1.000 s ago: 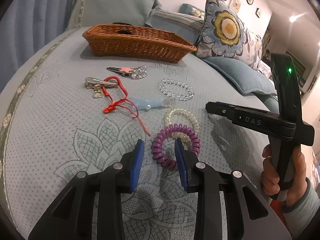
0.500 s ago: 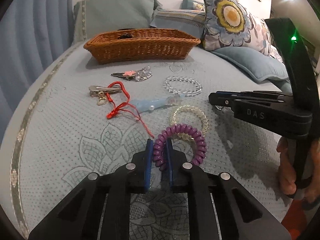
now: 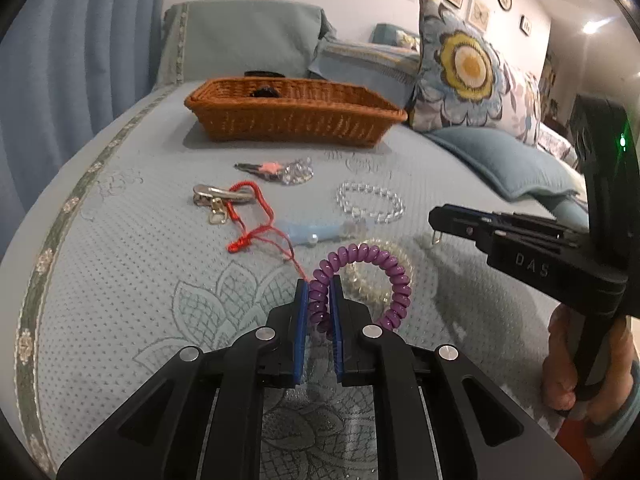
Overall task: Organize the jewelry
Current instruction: 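Carry the purple coil and gold pendant into the basket and release both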
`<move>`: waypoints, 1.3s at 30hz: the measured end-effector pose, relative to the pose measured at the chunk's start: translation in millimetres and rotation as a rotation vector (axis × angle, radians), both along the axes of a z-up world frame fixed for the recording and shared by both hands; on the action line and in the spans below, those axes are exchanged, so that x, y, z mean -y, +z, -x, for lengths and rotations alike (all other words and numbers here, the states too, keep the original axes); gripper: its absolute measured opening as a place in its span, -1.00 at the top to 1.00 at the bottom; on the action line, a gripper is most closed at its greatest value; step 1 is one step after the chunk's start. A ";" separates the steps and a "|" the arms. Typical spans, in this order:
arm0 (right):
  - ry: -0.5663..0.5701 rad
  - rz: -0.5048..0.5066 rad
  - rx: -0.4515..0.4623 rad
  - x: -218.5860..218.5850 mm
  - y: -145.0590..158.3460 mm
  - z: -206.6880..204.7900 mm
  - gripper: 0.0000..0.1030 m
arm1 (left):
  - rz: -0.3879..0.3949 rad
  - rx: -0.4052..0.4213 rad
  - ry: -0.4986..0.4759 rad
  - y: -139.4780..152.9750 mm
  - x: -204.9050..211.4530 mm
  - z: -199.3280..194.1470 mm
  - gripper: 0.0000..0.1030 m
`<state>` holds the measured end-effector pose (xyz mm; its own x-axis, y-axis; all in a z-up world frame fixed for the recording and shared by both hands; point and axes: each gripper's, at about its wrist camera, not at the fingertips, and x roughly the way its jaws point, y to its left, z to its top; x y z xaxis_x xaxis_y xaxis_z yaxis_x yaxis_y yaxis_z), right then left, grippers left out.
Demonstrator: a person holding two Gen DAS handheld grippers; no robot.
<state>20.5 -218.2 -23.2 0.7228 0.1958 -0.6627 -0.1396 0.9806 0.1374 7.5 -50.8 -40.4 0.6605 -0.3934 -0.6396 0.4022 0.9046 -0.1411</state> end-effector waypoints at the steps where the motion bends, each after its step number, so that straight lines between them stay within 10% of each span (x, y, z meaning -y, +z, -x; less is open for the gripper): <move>1: 0.001 -0.001 0.004 -0.6 0.7 0.6 0.83 | 0.007 0.006 0.001 1.5 -0.7 0.6 0.83; 25: -0.013 -0.050 0.111 7.8 34.3 2.7 0.83 | 0.094 0.137 0.037 56.7 -17.7 -4.7 0.83; 39: -0.004 -0.026 0.201 20.0 92.8 -121.3 0.83 | 0.112 0.207 0.070 105.0 6.3 -142.5 0.83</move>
